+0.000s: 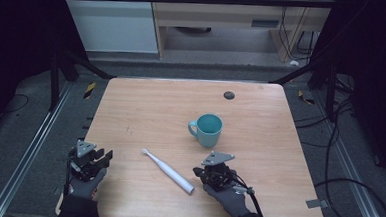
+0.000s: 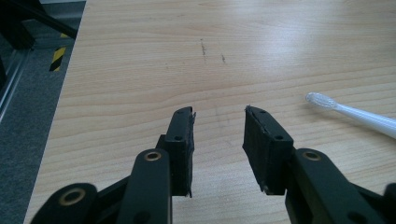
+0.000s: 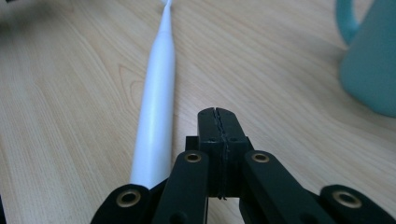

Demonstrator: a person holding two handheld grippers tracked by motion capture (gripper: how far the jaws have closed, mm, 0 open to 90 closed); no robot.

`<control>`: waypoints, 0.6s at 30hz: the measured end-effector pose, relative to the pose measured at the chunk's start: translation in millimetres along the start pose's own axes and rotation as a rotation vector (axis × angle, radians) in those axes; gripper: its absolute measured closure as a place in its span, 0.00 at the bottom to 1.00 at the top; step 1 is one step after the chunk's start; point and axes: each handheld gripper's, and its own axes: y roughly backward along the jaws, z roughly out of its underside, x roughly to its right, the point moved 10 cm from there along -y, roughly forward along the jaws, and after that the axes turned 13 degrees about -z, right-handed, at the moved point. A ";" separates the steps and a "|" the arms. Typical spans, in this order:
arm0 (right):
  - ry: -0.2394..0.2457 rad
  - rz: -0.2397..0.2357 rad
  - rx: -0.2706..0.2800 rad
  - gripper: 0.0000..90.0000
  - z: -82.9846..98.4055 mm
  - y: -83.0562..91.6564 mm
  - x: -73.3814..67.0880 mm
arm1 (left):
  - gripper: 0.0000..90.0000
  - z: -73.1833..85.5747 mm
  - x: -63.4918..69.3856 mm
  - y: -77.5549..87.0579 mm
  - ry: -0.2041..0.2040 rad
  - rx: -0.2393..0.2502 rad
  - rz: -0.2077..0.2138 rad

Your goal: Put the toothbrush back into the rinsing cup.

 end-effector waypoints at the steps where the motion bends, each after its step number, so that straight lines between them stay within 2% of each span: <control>1: 0.001 -0.003 -0.008 1.00 0.9 -3.1 -1.1 | 0.69 -0.2 0.2 0.1 0.000 0.002 0.001; 5: 0.013 -0.013 -0.042 1.00 5.1 -14.3 -6.0 | 0.69 -0.1 0.7 0.1 -0.001 0.001 0.001; 18: 0.013 -0.045 -0.075 1.00 13.2 -21.9 -15.5 | 0.66 0.6 1.3 0.1 -0.005 -0.002 0.003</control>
